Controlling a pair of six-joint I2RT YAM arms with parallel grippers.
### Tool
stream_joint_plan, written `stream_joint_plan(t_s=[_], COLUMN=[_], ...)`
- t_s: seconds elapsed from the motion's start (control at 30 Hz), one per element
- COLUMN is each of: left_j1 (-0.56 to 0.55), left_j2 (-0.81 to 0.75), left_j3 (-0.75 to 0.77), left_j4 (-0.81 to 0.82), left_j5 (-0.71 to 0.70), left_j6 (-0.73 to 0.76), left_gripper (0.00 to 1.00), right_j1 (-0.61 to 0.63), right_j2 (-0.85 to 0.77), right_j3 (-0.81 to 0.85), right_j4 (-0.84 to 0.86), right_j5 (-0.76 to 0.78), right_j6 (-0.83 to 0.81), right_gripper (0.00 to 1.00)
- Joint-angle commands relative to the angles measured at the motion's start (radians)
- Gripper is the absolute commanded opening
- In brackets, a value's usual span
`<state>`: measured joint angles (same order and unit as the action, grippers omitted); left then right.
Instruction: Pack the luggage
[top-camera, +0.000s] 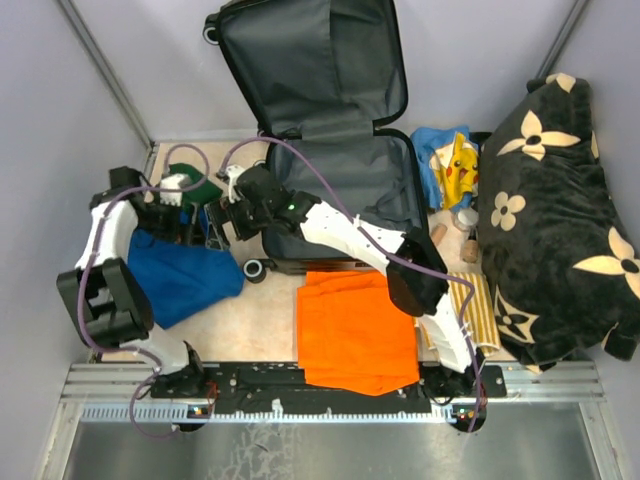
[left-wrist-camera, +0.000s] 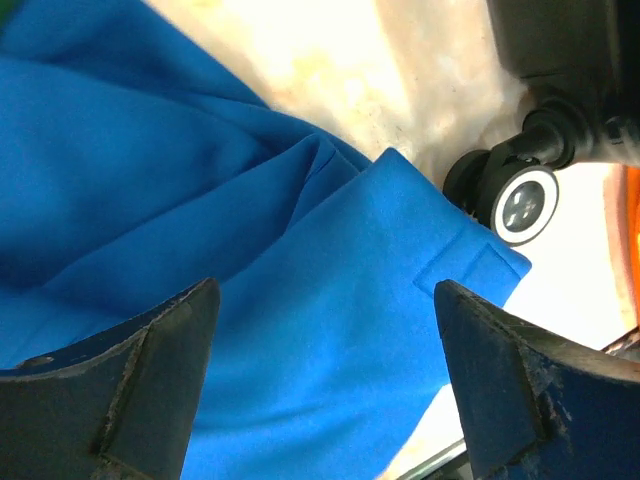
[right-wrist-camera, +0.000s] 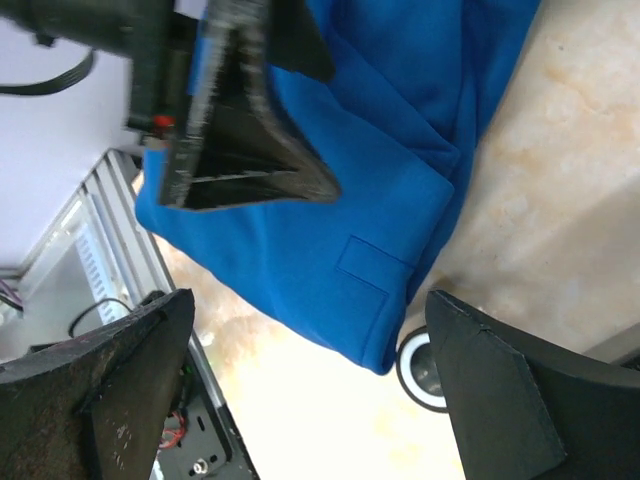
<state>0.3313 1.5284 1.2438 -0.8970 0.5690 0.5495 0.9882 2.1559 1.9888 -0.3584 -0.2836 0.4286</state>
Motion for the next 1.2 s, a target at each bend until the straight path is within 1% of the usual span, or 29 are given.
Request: stream_joint_plan(t_s=[0.0, 0.1, 0.17, 0.3, 0.37, 0.43, 0.47, 0.53, 0.6, 0.67, 0.73, 0.77, 0.8, 0.83, 0.9, 0.93, 1.0, 1.07, 1.17], left_j1=[-0.06, -0.063, -0.063, -0.06, -0.056, -0.049, -0.045, -0.043, -0.032, -0.03, -0.034, -0.038, -0.04, -0.041, -0.041, -0.039, -0.038, -0.012, 0.077], left_j2=[0.17, 0.286, 0.314, 0.291, 0.256, 0.235, 0.232, 0.251, 0.293, 0.323, 0.315, 0.294, 0.272, 0.253, 0.217, 0.209, 0.211, 0.222, 0.263], left_j3=[0.047, 0.087, 0.08, 0.033, 0.004, 0.021, 0.05, 0.153, 0.314, 0.466, 0.527, 0.519, 0.503, 0.477, 0.421, 0.398, 0.367, 0.339, 0.359], left_j4=[-0.05, -0.138, -0.171, -0.231, -0.245, -0.263, -0.267, -0.278, -0.312, -0.338, -0.339, -0.299, -0.266, -0.246, -0.207, -0.195, -0.237, -0.242, -0.248], left_j5=[-0.08, -0.179, -0.239, -0.35, -0.395, -0.41, -0.405, -0.362, -0.234, -0.098, -0.025, -0.007, 0.008, 0.018, -0.008, -0.031, -0.101, -0.156, -0.14], left_j6=[0.097, 0.244, 0.355, 0.597, 0.747, 0.86, 0.894, 0.909, 0.865, 0.776, 0.728, 0.677, 0.638, 0.614, 0.572, 0.579, 0.641, 0.696, 0.785], left_gripper=[0.92, 0.87, 0.85, 0.79, 0.74, 0.7, 0.69, 0.68, 0.7, 0.8, 0.88, 0.95, 0.99, 1.0, 1.0, 1.0, 1.0, 1.0, 1.0], right_j1=[0.006, 0.005, 0.005, 0.003, 0.0, -0.003, -0.005, -0.011, -0.023, -0.039, -0.062, -0.077, -0.092, -0.108, -0.141, -0.165, -0.196, -0.22, -0.248], right_j2=[-0.084, -0.127, -0.159, -0.248, -0.306, -0.346, -0.365, -0.396, -0.422, -0.449, -0.479, -0.49, -0.495, -0.522, -0.544, -0.552, -0.572, -0.591, -0.613], right_j3=[-0.045, -0.096, -0.132, -0.218, -0.263, -0.296, -0.311, -0.333, -0.351, -0.367, -0.385, -0.391, -0.395, -0.397, -0.405, -0.411, -0.426, -0.446, -0.487], right_j4=[0.048, 0.054, 0.057, 0.081, 0.102, 0.117, 0.121, 0.129, 0.128, 0.129, 0.132, 0.132, 0.13, 0.128, 0.126, 0.124, 0.119, 0.107, 0.104], right_j5=[0.021, 0.03, 0.033, 0.053, 0.061, 0.066, 0.069, 0.076, 0.078, 0.076, 0.076, 0.071, 0.064, 0.051, 0.009, -0.019, -0.073, -0.12, -0.192], right_j6=[-0.047, -0.065, -0.082, -0.127, -0.141, -0.154, -0.16, -0.167, -0.172, -0.176, -0.181, -0.181, -0.179, -0.176, -0.178, -0.185, -0.202, -0.219, -0.228], right_gripper=[0.99, 0.99, 0.99, 0.99, 0.99, 0.99, 0.99, 0.99, 0.99, 0.99, 0.99, 0.99, 0.99, 0.99, 0.99, 0.99, 0.99, 0.99, 0.99])
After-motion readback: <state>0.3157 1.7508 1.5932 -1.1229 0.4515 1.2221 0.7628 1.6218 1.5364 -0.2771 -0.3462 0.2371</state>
